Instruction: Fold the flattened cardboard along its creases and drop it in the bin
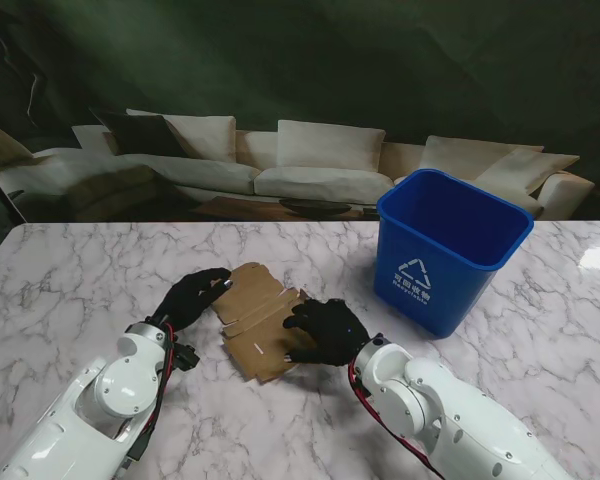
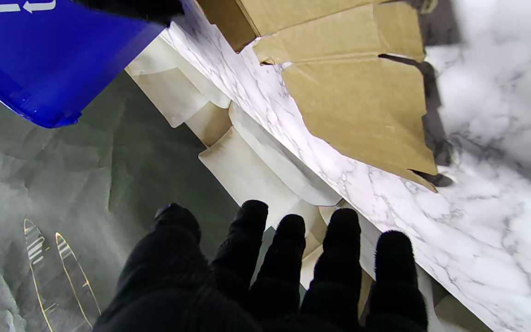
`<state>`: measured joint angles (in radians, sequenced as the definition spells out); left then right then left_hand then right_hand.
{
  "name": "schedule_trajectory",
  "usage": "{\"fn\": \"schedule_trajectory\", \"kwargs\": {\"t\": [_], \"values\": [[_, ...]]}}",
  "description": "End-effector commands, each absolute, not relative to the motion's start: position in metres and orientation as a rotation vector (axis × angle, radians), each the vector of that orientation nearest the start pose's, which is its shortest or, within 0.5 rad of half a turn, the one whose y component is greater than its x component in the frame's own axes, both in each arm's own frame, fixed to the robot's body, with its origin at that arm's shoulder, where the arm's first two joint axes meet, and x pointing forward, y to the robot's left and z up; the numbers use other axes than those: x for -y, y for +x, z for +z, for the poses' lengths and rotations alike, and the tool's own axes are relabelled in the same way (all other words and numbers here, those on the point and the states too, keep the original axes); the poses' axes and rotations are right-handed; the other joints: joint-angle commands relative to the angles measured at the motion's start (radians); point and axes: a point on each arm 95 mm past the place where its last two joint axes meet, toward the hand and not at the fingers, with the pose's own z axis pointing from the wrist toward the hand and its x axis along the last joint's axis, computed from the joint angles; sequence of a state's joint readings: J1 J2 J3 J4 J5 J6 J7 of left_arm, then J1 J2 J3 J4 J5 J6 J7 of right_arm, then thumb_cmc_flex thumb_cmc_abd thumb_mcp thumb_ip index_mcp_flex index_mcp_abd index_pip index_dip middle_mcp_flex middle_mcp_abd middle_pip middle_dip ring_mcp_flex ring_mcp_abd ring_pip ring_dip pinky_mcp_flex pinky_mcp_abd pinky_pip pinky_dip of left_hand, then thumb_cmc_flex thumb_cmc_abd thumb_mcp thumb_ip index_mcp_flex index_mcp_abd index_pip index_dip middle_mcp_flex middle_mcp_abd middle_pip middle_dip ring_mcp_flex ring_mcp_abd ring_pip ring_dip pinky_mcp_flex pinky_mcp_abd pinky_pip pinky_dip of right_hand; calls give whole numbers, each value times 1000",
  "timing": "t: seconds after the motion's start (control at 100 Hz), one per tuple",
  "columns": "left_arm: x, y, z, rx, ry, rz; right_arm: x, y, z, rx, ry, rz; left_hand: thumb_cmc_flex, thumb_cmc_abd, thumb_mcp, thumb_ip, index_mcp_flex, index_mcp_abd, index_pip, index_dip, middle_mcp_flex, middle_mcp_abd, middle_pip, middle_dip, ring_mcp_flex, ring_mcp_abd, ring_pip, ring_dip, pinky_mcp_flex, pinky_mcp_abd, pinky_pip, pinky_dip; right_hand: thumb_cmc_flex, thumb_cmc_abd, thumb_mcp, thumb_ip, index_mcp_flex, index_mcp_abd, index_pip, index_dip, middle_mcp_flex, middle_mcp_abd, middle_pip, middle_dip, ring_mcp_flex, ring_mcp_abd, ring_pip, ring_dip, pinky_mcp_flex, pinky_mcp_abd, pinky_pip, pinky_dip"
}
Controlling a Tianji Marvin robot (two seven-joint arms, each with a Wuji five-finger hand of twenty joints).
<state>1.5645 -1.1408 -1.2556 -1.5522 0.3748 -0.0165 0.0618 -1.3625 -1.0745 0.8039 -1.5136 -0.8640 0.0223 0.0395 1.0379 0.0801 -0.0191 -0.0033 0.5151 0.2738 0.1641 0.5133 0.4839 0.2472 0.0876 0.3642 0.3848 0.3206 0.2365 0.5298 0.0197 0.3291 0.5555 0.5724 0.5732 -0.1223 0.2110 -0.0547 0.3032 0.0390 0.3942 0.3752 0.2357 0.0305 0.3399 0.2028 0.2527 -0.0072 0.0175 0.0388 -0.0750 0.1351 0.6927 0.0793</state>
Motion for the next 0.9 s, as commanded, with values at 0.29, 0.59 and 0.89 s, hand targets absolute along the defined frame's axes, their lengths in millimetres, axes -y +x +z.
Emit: {"fn": "schedule_trajectory", "kwargs": {"t": [0.29,0.59,0.89], "values": [[-19,412,-334,-1007,-1813,-1807,-127,377,-381,-2003,1132,1583,-20,56,-16,-10,-18,-14,-13,-10,-17,3,-11,5,-13,2,-22,-1,-4,15,-26,20,-27,43,-21,19,7,34,-36,-48,-6,16,-66,-27,-43,-31,-42,-17,-15,-73,-68,-62],[-25,417,-341,-983,-1845,-1774,-127,383,-402,-2092,1218,1449,-51,61,-20,-12,-13,-18,-11,-9,-11,-1,-11,4,-16,-2,-28,-5,-8,16,-32,18,-28,55,-21,18,-3,52,-47,-64,-16,42,-75,-29,-46,-9,-42,-19,-5,-63,-63,-69],[-33,423,-352,-978,-1886,-1673,-125,384,-412,-2073,1280,1416,-53,59,-18,-13,-15,-18,-15,-12,-55,2,-33,-20,-23,-3,-46,-21,-3,6,-55,6,-23,59,-24,19,0,52,-51,-69,-18,49,-70,-27,-48,-5,-42,-19,-12,-58,-45,-65]]}}
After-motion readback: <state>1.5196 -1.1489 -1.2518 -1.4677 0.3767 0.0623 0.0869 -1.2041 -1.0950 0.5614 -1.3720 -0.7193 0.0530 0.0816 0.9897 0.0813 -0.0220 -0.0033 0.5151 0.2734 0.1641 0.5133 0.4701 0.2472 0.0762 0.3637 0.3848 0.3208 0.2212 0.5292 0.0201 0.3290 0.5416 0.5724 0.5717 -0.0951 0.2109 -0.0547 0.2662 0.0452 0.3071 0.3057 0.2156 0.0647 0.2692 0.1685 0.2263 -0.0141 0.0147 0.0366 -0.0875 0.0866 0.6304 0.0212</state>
